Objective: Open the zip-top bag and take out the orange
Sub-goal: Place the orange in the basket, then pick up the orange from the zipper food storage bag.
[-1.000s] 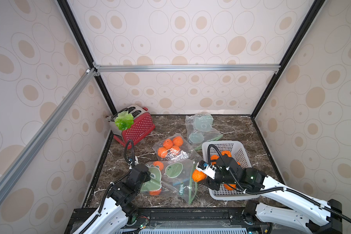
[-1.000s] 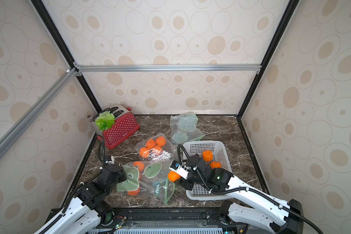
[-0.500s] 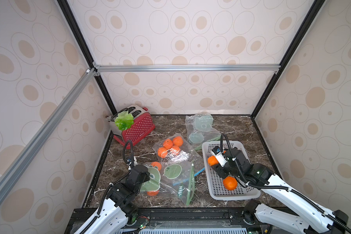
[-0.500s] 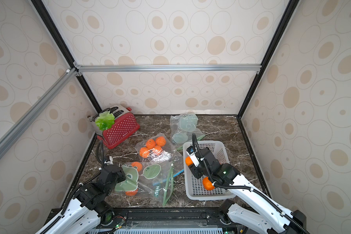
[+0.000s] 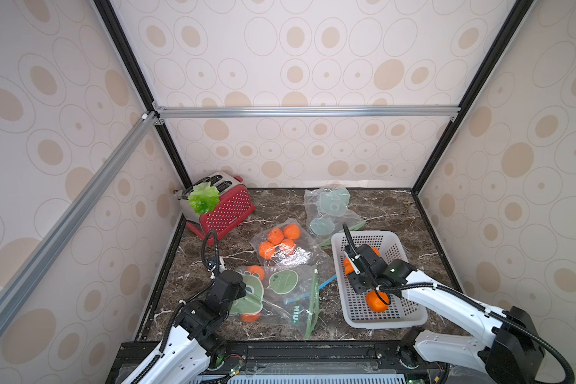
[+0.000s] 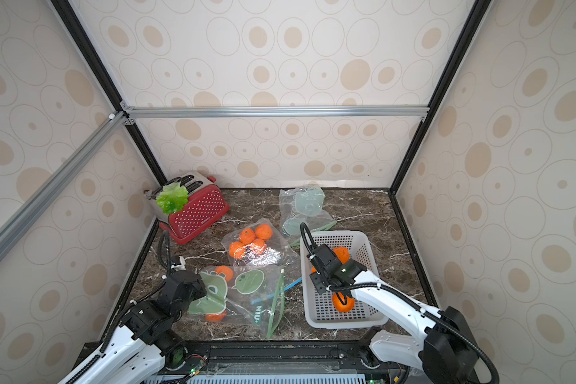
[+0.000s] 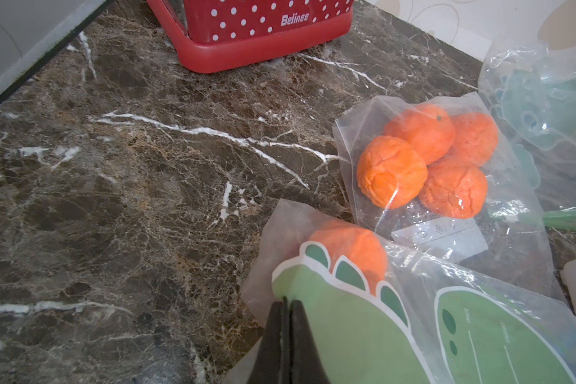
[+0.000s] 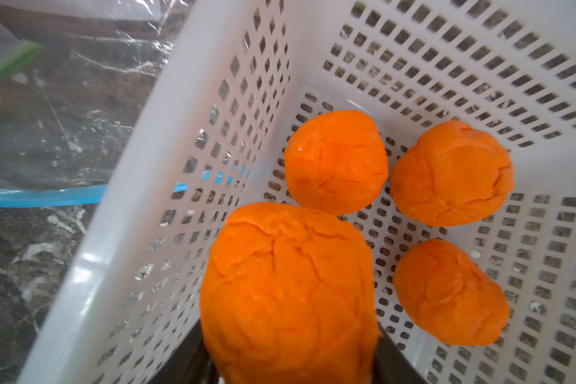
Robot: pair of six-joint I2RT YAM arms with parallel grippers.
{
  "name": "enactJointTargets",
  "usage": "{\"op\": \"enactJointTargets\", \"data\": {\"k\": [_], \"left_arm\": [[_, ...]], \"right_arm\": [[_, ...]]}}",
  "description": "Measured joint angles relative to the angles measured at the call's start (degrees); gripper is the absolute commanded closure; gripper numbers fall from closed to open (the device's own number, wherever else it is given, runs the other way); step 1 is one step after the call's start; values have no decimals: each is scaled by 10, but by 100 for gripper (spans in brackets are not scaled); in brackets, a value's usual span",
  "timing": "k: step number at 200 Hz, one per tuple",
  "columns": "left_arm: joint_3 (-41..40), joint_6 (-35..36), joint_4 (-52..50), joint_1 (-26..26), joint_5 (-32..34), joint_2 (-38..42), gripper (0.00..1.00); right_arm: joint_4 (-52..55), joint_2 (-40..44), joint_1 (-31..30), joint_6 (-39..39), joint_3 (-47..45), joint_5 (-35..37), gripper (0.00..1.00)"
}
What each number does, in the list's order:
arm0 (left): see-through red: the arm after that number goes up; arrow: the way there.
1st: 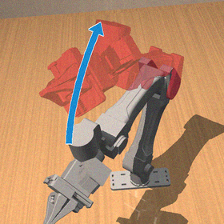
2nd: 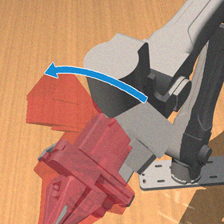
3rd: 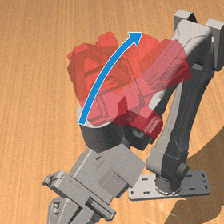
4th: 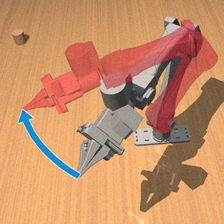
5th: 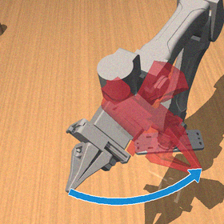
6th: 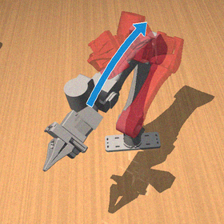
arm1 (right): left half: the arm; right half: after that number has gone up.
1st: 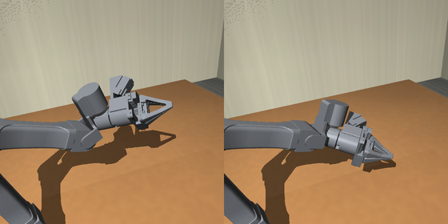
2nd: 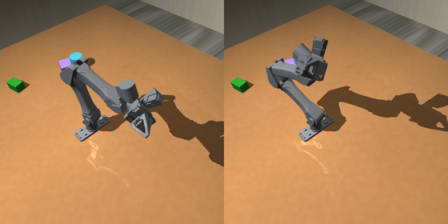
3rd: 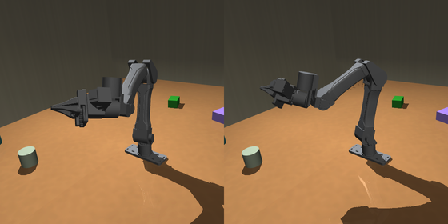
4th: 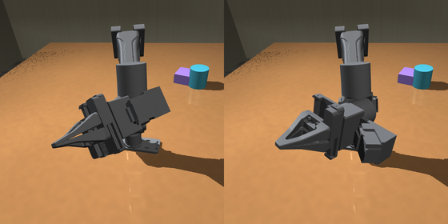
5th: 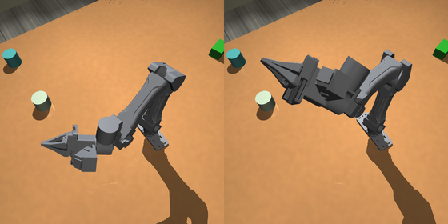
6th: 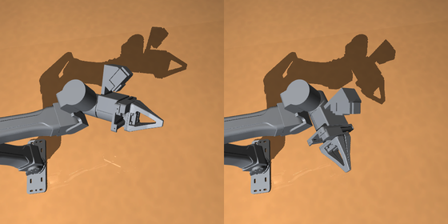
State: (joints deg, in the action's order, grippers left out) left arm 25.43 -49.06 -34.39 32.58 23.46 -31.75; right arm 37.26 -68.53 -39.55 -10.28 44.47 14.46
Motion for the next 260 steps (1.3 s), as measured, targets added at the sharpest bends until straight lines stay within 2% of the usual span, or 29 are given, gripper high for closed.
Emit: {"op": "enactJointTargets", "data": {"k": [35, 74, 100, 118, 139, 156, 174, 198, 223, 260], "left_arm": [[0, 0, 0, 0, -1, 0, 100], [0, 0, 0, 0, -1, -1, 100], [0, 0, 0, 0, -1, -2, 100], [0, 0, 1, 0, -2, -5, 100], [-1, 0, 2, 0, -2, -10, 100], [-3, 0, 4, 0, -3, -16, 100], [-6, 0, 5, 0, -4, -22, 100], [-7, 0, 5, 0, -8, -33, 100], [-7, 0, 4, 0, -11, -36, 100], [-7, 0, 4, 0, -11, -33, 100]], "right_arm": [[4, -36, 1, -17, 1, 2, 28], [5, -34, 1, -22, 7, 4, 25], [0, -3, 2, -8, 13, -10, 39], [-19, 50, 2, 18, 13, -57, 51], [-66, 116, -1, 28, 1, -147, 54], [-89, 130, -17, 35, 0, -223, 54], [-98, 108, -51, 47, 2, -279, 58], [-92, 43, -89, 67, 13, -318, 68], [-81, -19, -110, 81, 31, -330, 74], [-63, -66, -133, 100, 61, -327, 80]]}}
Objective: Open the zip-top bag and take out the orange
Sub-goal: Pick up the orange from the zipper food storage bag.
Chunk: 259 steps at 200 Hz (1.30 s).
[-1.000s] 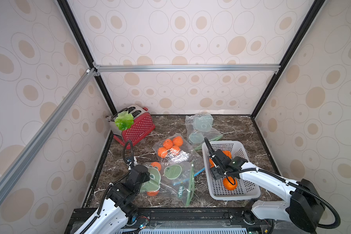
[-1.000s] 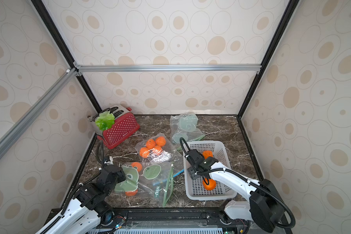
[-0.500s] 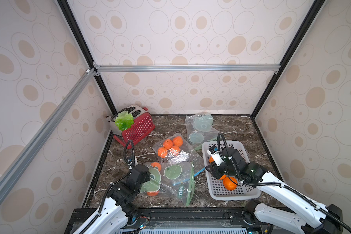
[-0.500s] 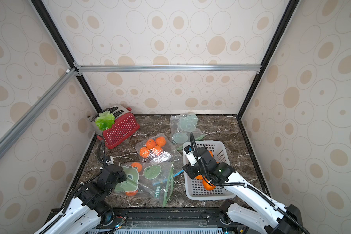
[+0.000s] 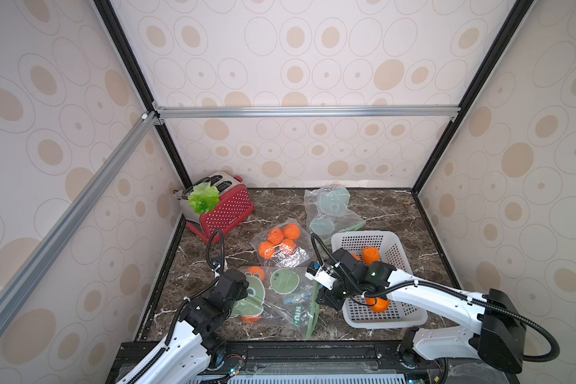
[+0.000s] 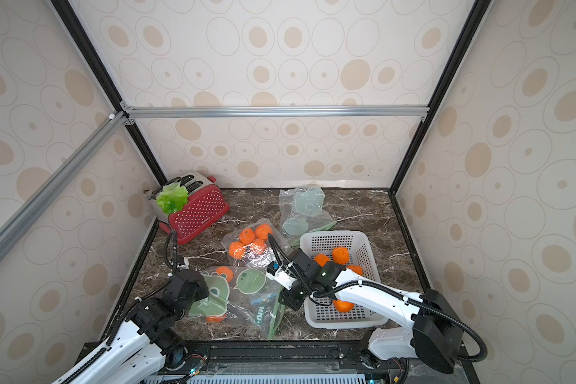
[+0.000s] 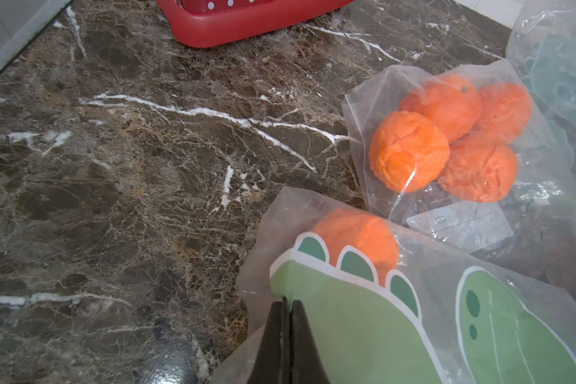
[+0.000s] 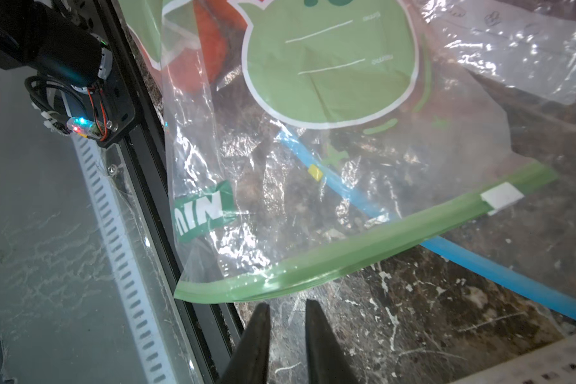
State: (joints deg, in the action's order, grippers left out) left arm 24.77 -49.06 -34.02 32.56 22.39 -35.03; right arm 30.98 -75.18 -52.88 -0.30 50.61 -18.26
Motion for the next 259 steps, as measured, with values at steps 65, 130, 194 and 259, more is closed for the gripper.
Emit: {"op": "enactJointTargets", "data": {"k": [65, 130, 194, 259], "left_arm": [[0, 0, -4, 0, 0, 4, 100], [0, 0, -14, 0, 1, 4, 100], [-9, 1, 23, 0, -46, -19, 100], [-34, 1, 99, 0, -90, -82, 100]], "right_arm": [[48, -64, -16, 31, 35, 17, 84], [3, -109, -20, 23, 33, 43, 76], [-247, -131, -25, -17, -32, -37, 57], [-343, -196, -27, -15, -26, -31, 52]]}}
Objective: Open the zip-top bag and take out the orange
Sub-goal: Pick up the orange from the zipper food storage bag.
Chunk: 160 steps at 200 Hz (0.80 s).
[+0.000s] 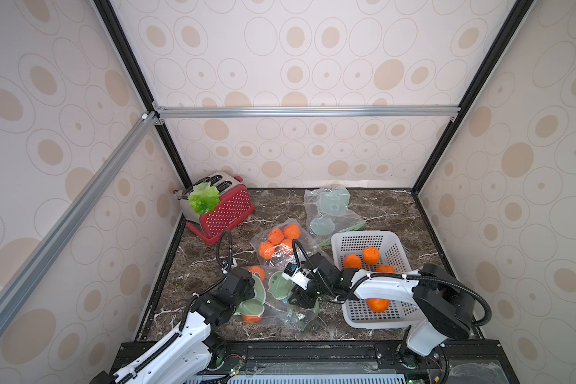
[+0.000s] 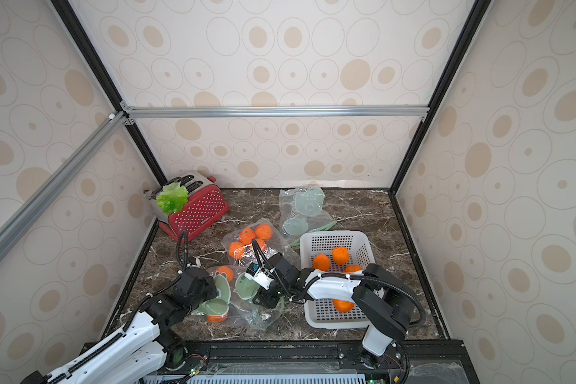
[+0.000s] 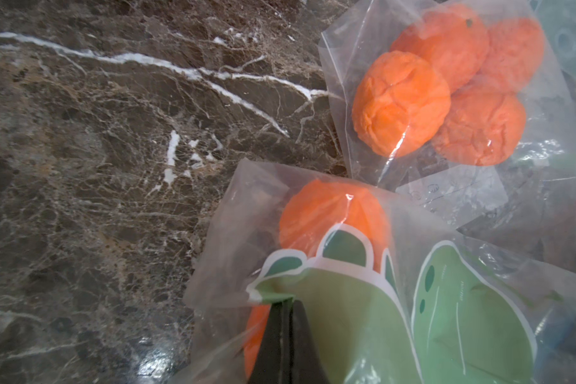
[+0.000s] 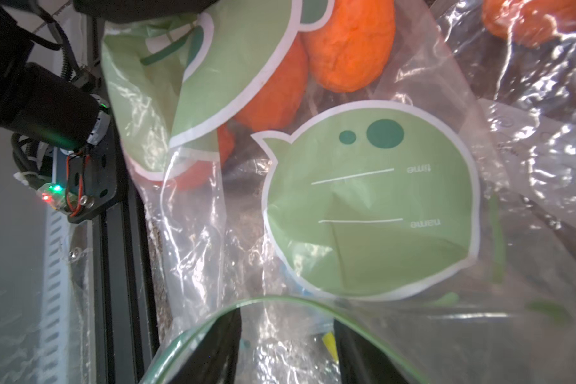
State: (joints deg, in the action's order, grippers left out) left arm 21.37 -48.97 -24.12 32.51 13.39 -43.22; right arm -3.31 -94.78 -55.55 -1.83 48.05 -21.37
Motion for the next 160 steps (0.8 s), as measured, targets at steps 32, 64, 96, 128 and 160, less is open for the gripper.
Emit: {"op": "enactJointTargets", "data": {"k": [32, 64, 96, 128, 160], "left_arm": [[1, 27, 14, 0, -65, 35, 100], [45, 63, 34, 0, -163, 87, 100], [106, 72, 34, 0, -199, 90, 100], [130, 77, -32, 0, -132, 78, 100], [128, 72, -80, 0, -76, 41, 100]], "right_arm": [[-19, 1, 0, 8, -13, 6, 50], [-26, 18, 0, 23, -37, 26, 46], [-35, 40, 0, 33, -61, 58, 45], [-35, 45, 0, 35, -84, 84, 44], [-25, 43, 0, 45, -84, 106, 44]]}}
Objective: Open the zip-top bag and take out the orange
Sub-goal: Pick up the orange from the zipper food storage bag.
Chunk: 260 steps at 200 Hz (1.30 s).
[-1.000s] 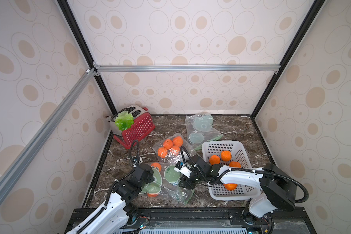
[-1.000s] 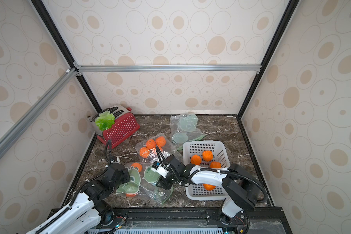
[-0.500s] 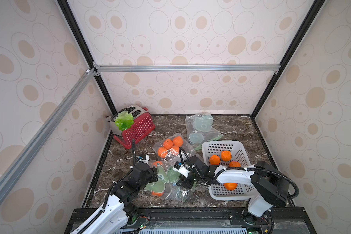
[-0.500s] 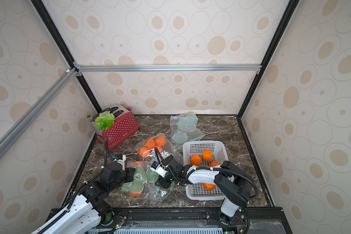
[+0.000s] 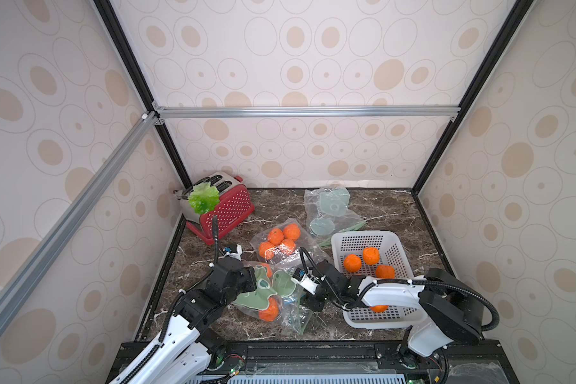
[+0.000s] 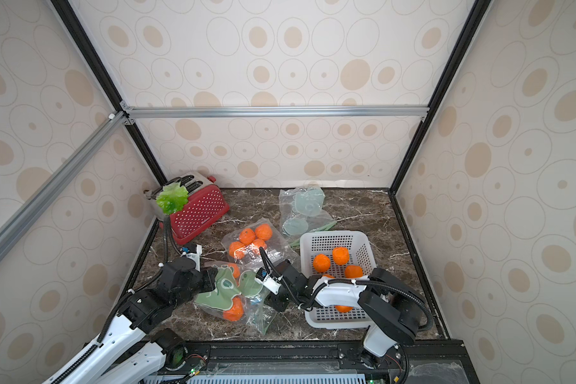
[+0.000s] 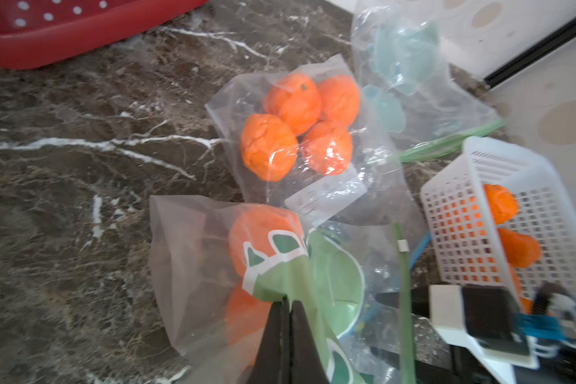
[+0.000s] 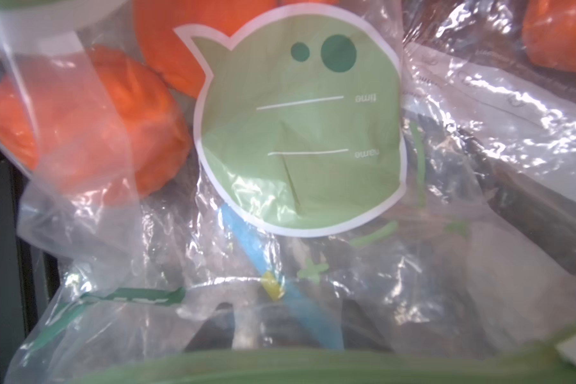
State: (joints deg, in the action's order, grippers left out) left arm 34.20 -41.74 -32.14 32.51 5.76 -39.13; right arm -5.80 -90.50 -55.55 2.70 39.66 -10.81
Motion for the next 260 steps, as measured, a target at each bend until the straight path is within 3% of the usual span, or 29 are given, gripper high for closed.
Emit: {"op": "enactJointTargets", "data": {"k": [73, 140, 179, 215, 260], "left_arm": [[6, -15, -34, 0, 80, -61, 100], [-105, -76, 7, 0, 90, -149, 100], [-136, -80, 89, 0, 34, -195, 100], [-134, -74, 194, -1, -62, -241, 100], [-128, -57, 227, -1, -120, -264, 100]], "right_arm": [[9, -16, 0, 40, 6, -28, 46], [-27, -3, -2, 62, -22, -102, 47], [-38, -8, -9, 66, -22, -121, 44], [-73, -19, -14, 63, -23, -120, 36], [-137, -19, -15, 45, -31, -67, 32]]}}
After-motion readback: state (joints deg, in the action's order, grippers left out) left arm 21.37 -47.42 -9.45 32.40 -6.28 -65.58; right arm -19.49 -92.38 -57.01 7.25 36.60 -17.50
